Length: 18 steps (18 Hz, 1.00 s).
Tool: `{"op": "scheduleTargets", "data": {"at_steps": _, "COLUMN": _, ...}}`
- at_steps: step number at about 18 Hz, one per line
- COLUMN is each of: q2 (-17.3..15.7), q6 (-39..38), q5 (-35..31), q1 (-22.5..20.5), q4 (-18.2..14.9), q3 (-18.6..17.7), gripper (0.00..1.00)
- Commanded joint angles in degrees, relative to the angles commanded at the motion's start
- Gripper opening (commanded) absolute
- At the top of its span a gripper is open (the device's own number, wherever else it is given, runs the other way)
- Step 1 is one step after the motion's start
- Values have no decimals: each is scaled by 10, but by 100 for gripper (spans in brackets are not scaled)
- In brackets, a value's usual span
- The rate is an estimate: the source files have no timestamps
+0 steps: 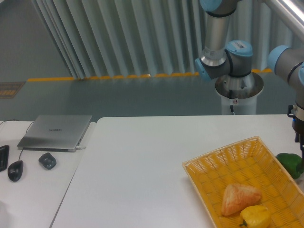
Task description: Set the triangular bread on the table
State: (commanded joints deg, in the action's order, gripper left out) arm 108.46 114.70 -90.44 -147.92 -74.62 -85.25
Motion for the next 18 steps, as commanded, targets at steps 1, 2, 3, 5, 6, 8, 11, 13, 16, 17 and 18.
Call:
{"op": "scheduleTargets", "data": {"at_steps": 1, "q2": 0, "q6": 1, "q5": -2, "q1": 0, "q4": 0, "q3": 0, "gripper": 100}}
{"op": "scheduleTargets", "data": {"at_steps": 2, "q2": 0, "q6": 1, "q5": -1, "q1": 0, "q4": 0, "q3": 0, "gripper": 100}}
{"op": "scheduleTargets", "data": {"at_steps": 3, "q2": -1, "q6": 1, "q5": -2, "q1": -1, "q4": 0, "q3": 0, "gripper": 100}}
{"op": "scheduleTargets", "data": {"at_steps": 5, "q2": -6, "q6": 1, "q5": -1, "q1": 1, "q4": -1, "q3": 0, "gripper": 100}}
{"op": "scheduleTargets", "data": {"at_steps": 6, "q2": -9, "q6": 2, "q5": 0, "q1": 4, "q4": 0, "q3": -5, "gripper": 100}}
{"op": "scheduleTargets", "data": {"at_steps": 8, "q2": -8, "q6": 1, "q5": 2, "q1": 7, "q4": 0, "q3": -6, "gripper": 100}}
{"op": "scheduleTargets", "data": {"at_steps": 11, "q2": -7, "q6": -19, "q5": 8, "q1": 9, "q4": 9, "q3": -14, "gripper": 100}}
{"op": "scheduleTargets", "data": {"at_steps": 13, "q2": -8, "q6": -132, "q5": 23, "q1": 25, "q4": 23, "q3": -20, "gripper": 100}}
{"op": "scheduleTargets", "data": {"at_steps": 16, "q2": -2, "q6": -187, "q5": 15, "q1": 54, "q4": 39, "q3": -19, "gripper": 100}}
{"op": "scheduleTargets", "data": {"at_steps": 17, "q2": -1, "q6": -195, "q5": 11, "q1": 55, "q4": 40, "q3": -18, "gripper": 100}}
{"op": "scheduleTargets", "data": {"at_steps": 18, "q2": 1, "q6": -202, "q5": 7, "q1": 59, "q4": 41, "q3": -17, "gripper": 100}}
